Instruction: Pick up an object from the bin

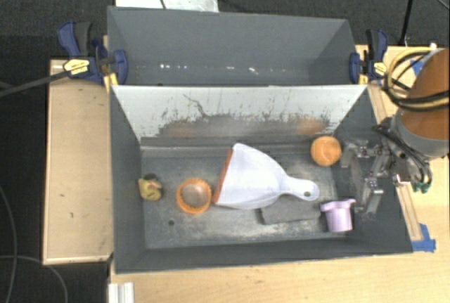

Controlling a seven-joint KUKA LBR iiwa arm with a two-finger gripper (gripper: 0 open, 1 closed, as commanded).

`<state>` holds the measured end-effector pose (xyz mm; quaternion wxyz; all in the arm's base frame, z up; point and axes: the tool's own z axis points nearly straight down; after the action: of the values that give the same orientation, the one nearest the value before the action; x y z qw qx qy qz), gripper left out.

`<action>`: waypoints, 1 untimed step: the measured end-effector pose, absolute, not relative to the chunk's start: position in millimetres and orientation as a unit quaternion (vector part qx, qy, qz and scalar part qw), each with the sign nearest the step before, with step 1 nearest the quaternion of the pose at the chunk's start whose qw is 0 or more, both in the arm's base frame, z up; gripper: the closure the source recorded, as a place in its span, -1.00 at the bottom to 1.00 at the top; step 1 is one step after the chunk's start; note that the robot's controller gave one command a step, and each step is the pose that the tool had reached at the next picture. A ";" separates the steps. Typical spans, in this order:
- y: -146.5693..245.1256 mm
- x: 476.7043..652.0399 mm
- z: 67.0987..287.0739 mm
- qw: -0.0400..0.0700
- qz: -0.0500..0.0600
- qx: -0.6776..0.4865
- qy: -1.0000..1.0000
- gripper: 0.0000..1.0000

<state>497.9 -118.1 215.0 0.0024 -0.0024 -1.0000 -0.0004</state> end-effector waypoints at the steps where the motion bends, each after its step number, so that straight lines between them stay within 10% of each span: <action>1: -117.5 499.4 219.5 -0.002 0.000 0.000 -1.000 -1.00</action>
Offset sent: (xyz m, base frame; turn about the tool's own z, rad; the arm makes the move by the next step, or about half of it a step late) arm -0.0200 0.0396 -0.0719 -0.0609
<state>499.4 -117.5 219.5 -0.0016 -0.0003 -1.0000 0.0003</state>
